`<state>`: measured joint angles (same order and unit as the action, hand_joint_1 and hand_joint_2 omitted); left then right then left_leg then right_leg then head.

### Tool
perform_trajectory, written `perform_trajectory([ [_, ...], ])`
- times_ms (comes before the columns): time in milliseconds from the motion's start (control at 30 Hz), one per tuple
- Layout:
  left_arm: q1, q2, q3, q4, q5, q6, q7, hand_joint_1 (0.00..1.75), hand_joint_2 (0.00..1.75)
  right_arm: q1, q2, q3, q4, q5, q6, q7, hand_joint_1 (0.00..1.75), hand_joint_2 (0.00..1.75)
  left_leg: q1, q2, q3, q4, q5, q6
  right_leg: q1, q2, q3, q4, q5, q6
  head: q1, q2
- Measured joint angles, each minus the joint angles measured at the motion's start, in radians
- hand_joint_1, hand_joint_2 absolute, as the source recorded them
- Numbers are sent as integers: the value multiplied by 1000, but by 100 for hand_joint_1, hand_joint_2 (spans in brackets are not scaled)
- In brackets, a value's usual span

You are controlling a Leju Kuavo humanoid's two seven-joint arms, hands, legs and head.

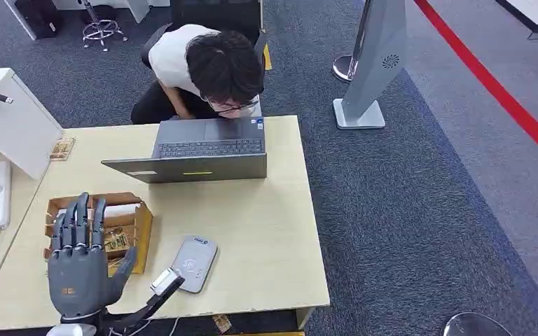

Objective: Pass the card to the sensor for recognition and then transmit it.

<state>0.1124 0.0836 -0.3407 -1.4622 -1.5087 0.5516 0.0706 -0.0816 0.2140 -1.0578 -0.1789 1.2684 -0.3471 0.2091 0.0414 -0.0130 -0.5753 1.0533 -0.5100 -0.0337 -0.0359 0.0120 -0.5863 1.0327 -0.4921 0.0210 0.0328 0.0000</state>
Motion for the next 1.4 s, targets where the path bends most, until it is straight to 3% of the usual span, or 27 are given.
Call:
perform_trajectory([
  [300, 32, 12, -43, -24, 1, -50, 33, 0, 175, 0, 2, -6, 0, -2, -2, 0, 0, 0, 0, 0, 0, 0, 0, 0, 0, 0, 0, 0, 0, 0, 0, 0],
  [433, 32, 16, -42, -15, 4, -124, 49, 0, 175, 0, 2, -6, 0, -2, 0, 0, 0, 0, 0, 0, 0, 0, 0, 0, 0, 0, 0, 0, 0, 0, 0, 0],
  [633, 27, 19, -42, 8, 5, -235, 73, 0, 175, 0, -11, -6, 0, -2, 101, -3, 0, 0, 0, 0, 0, 0, 0, 0, 0, 0, 0, 0, 0, 0, 0, 0],
  [1400, 36, 39, -14, 27, 7, -276, 109, 0, 175, 0, -24, -17, -2, -10, 106, -1, 0, 0, 0, 0, 0, 0, 0, 0, 0, 0, 0, 0, 0, 0, 0, 0],
])
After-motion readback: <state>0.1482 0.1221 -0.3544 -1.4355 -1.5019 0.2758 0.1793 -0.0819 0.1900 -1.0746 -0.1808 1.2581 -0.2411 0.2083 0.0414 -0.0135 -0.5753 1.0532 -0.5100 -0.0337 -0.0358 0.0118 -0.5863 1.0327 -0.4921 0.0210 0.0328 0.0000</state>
